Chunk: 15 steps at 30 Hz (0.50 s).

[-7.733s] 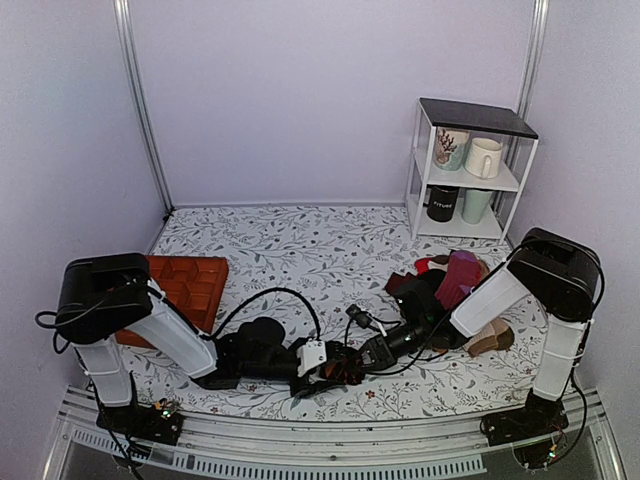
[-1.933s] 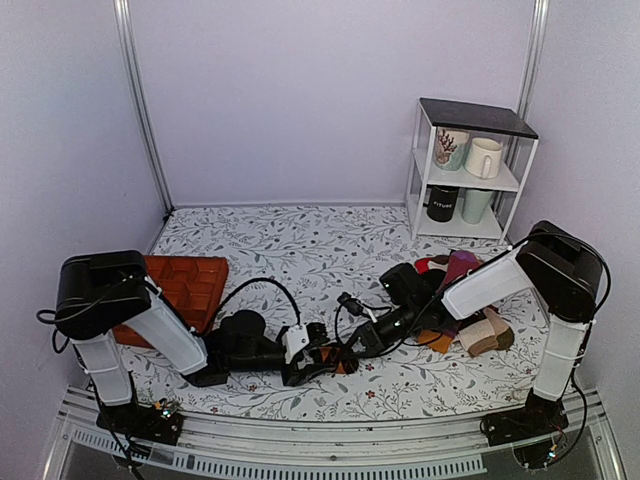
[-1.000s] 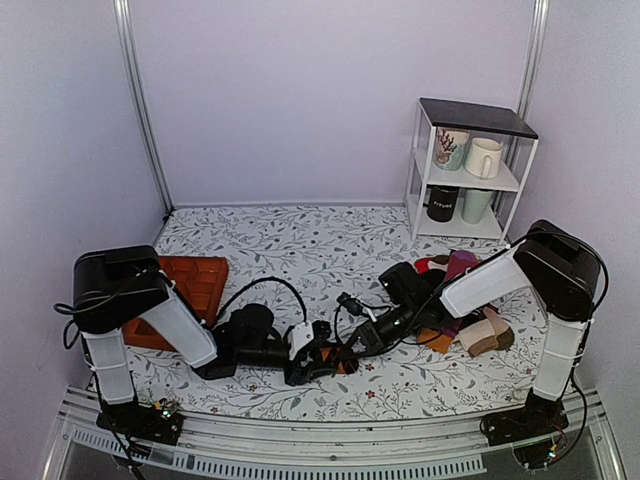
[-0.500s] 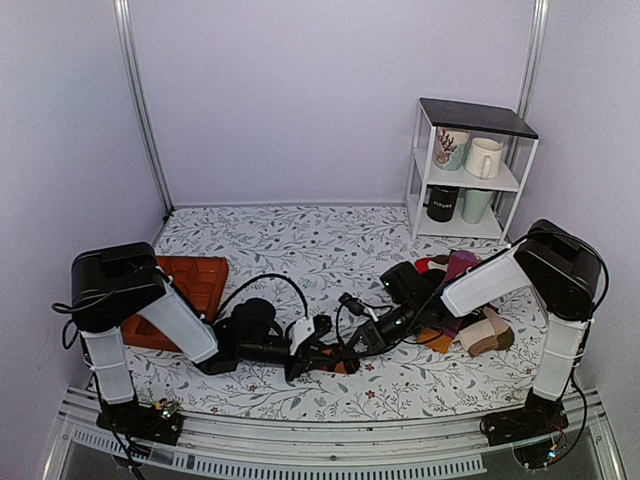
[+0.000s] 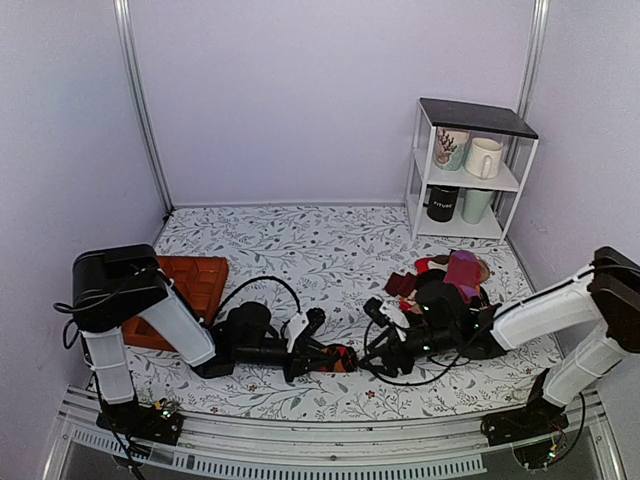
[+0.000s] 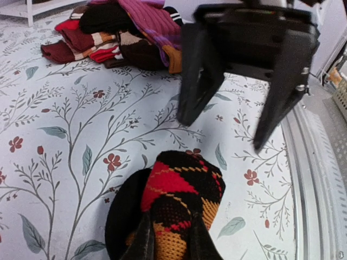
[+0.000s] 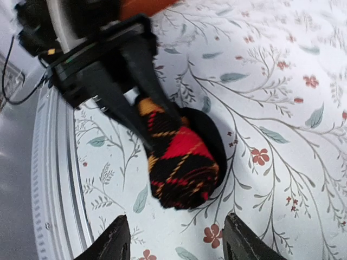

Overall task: Roll the socks
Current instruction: Roll the sock at the center of the board.

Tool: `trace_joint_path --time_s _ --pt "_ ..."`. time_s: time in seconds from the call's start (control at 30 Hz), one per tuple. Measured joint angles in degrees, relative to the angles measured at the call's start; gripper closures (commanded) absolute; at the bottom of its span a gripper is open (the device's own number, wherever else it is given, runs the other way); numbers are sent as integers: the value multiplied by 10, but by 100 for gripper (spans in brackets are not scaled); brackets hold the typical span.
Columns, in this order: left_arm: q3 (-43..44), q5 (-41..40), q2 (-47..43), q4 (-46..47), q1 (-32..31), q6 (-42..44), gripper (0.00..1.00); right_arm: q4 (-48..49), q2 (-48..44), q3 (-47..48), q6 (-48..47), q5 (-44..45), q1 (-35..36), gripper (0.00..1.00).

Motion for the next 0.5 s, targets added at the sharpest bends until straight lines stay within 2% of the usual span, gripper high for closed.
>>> trace_joint_path --time_s 0.17,0.5 --pt "-9 -5 -3 8 0 -19 100 84 -85 -78 -116 48 33 39" --pt "3 -5 -10 -21 0 -23 100 117 -60 -66 -249 82 70 39"
